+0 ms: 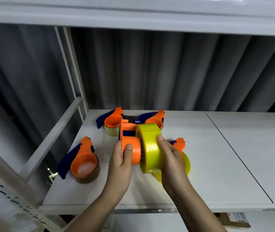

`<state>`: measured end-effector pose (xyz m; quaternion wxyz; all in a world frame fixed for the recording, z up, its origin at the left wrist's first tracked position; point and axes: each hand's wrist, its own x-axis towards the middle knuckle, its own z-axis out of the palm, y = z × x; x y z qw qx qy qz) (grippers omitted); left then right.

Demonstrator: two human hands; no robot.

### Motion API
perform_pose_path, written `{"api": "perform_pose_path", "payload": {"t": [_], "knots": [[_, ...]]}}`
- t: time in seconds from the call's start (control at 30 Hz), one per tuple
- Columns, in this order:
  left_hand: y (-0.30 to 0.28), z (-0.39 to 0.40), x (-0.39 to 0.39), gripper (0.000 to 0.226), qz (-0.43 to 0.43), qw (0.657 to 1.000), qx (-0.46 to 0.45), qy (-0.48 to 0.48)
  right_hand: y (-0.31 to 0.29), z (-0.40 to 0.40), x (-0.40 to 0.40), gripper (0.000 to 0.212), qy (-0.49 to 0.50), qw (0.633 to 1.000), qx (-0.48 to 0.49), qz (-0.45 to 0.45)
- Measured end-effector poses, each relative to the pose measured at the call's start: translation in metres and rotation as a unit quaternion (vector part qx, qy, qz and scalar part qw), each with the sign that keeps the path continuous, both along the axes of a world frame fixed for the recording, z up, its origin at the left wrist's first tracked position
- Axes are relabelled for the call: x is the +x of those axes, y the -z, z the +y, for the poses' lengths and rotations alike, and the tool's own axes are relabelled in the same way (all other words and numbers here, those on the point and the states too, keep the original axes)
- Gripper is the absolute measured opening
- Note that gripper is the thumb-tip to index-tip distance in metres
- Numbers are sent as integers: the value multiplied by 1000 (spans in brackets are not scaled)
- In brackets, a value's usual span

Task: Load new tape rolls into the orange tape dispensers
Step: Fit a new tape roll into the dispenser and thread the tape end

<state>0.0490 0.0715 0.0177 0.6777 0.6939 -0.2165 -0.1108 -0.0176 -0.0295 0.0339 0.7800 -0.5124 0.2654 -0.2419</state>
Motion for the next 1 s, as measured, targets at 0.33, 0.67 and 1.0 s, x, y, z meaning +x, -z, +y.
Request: {"api": "perform_pose_path", "payload": {"t": [0.33,0.67,1.0], "knots": [[-16,0,9,16,67,997,-35,-1,1,-6,6,35,-95,995,-15,2],[-14,-7,9,27,171,980,-99,-12,13,-5,14,92,-21,996,90,1],[-9,-11,12,30,121,992,-45,6,12,2,18,89,10,991,132,-26]]}}
